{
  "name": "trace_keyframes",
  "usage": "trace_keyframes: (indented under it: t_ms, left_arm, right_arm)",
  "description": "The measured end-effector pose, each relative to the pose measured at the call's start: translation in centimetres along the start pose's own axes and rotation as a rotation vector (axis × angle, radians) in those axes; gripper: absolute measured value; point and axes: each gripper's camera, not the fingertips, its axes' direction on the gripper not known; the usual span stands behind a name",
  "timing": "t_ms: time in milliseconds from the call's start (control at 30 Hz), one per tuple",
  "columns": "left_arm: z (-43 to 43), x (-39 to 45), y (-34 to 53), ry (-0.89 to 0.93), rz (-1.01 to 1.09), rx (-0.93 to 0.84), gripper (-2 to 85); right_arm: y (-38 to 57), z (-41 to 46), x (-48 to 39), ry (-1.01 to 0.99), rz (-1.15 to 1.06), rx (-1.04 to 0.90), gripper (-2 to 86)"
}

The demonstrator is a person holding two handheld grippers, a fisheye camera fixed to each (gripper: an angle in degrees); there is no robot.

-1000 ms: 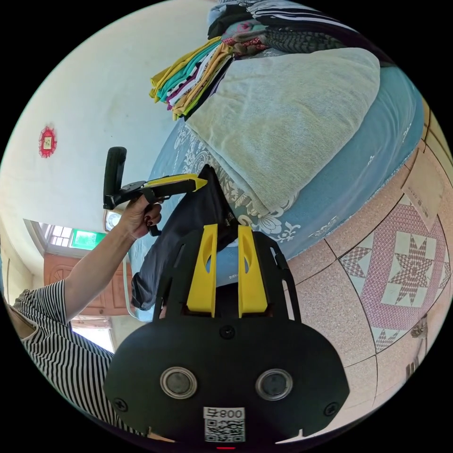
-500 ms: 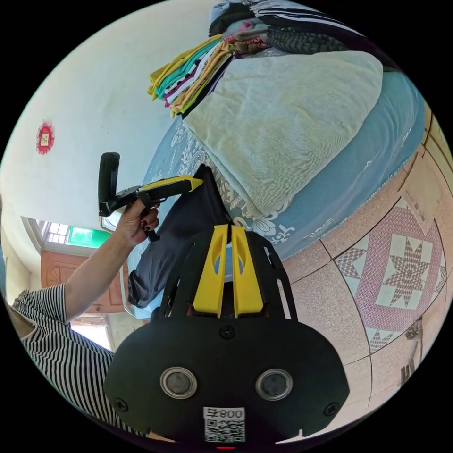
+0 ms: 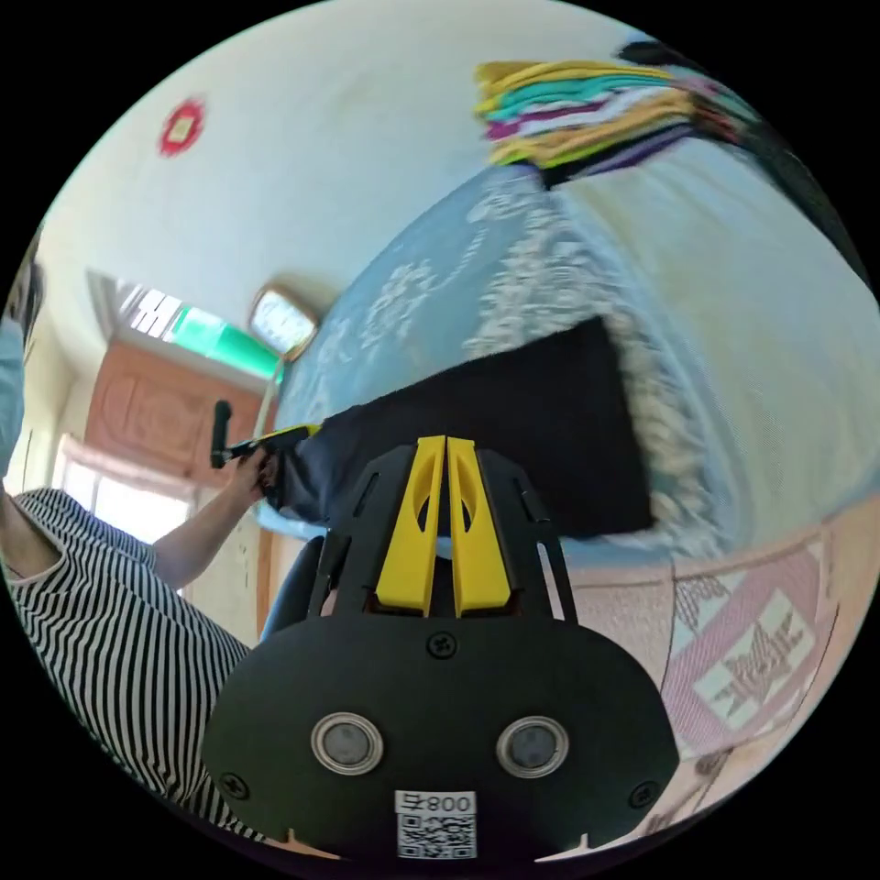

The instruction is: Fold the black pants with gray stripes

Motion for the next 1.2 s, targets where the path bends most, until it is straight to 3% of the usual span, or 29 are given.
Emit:
trace_keyframes:
  t_ms: [267,467,633,800,1200]
  left_arm:
    - [-8.3,2.4,5.9,0.066,0.018,0.055,0.5]
    - [-15.4,3.2,7.6,0.117,0.019,0.102,1.9]
    - [-22.0,3.2,6.4,0.125,0.097,0.194,7.3]
    - [-23.6,3.5,5.2,0.069,0.13,-0.028,7.2]
    - [-35.2,6.6,8.9,0.115,0.152,0.021,7.3]
  right_arm:
    - [-9.9,16.7,-13.2,-0.205,-0.429,-0.318,1.1]
    - [-8.9,26.3,-17.5,-0.092,-0.545,-0.57,0.7]
    - [-7.7,26.8,-18.2,-0.101,-0.568,-0.538,0.3]
    - [-6.7,27.8,-20.1,-0.053,-0.647,-0.557,0.2]
    - [-8.1,29.9,-22.5,-0.073,-0.637,-0.609,0.1]
